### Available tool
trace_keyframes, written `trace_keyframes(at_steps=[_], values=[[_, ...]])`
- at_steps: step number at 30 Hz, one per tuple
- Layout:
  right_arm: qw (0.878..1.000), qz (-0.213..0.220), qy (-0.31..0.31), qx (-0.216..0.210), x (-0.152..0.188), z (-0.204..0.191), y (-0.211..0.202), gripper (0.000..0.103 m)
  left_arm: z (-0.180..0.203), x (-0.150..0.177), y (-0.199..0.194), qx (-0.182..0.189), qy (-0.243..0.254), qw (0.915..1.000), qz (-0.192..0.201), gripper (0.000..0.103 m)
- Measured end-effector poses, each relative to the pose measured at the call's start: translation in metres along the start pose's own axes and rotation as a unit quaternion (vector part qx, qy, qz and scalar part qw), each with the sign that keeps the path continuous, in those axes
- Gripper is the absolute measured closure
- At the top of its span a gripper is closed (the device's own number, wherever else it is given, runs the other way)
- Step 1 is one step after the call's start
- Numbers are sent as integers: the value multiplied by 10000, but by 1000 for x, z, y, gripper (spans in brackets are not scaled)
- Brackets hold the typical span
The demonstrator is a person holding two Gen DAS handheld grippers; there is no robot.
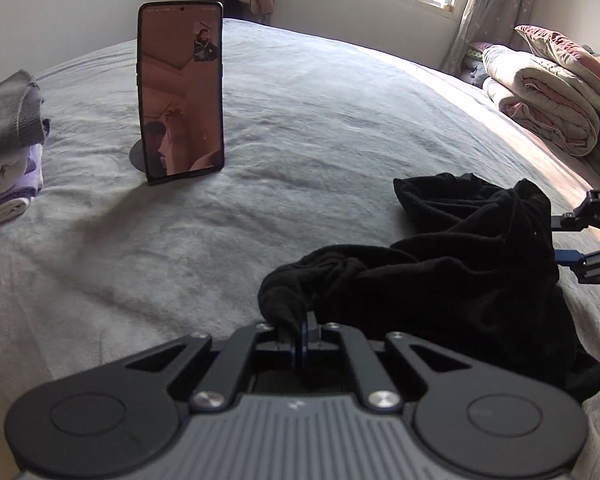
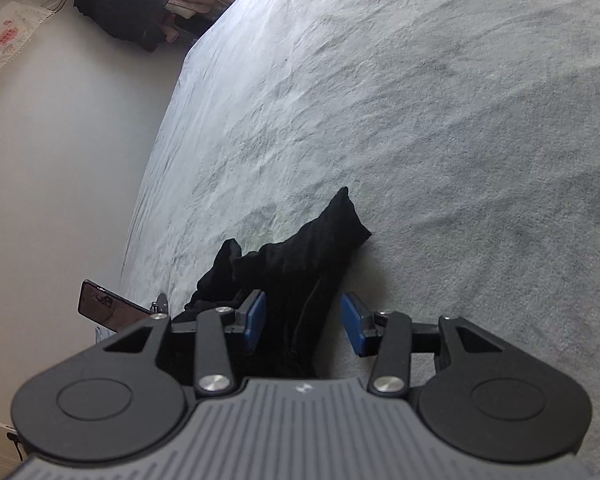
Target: Fold clothes
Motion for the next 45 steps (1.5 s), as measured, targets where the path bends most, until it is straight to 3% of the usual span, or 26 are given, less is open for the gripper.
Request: trace_keyframes(at_steps=[5,6,7,8,16,22,26,31,38,39,41,43,45], values=[[9993,296,167,-136,-7,-8,34,56,-2,-1,3,36,-23,10000,-23,100],[9992,383,93,-74,-9,-11,38,63,-1,-2,4,39,-24,10000,-29,100],[9988,468,-71,92,-10,-14,41,86,-1,-3,6,42,-27,10000,-31,100],[9980,549,-214,249,-12,-16,42,93,-1,-4,7,46,-30,10000,-34,100],[9794,1240,-936,1292,-21,-3,-20,96,-3,-8,12,167,-175,9997,-39,100],[9548,1587,-1313,2142,-4,31,-101,96,1,-16,19,272,-253,9993,-26,100],[9441,1638,-1133,2629,11,62,-155,96,5,-22,24,364,-379,9986,-64,100],[9424,1421,-932,2881,38,88,-197,96,4,-23,24,404,-486,9979,-111,100],[9531,1069,-1127,2598,48,81,-212,94,-11,-16,20,628,-822,9943,-264,99],[9536,1086,-1170,2554,46,77,-215,86,-12,-15,20,658,-864,9937,-292,99],[9516,1154,-1276,2546,40,68,-219,79,-14,-15,19,705,-918,9927,-342,99],[9503,1244,-1386,2496,34,58,-222,60,-17,-16,19,746,-970,9917,-386,98],[9508,1307,-1453,2402,29,50,-223,58,-17,-16,21,764,-1006,9911,-414,98]])
Point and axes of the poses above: each gripper's, at about its wrist camera, not at the fingertips, and y roughly the way its jaws point, z to its right, x to its underside, the point moved 5 cm from there along y, roughly the way its jaws point, and after that the axes turned 5 degrees about y, right-handed, at the moved point
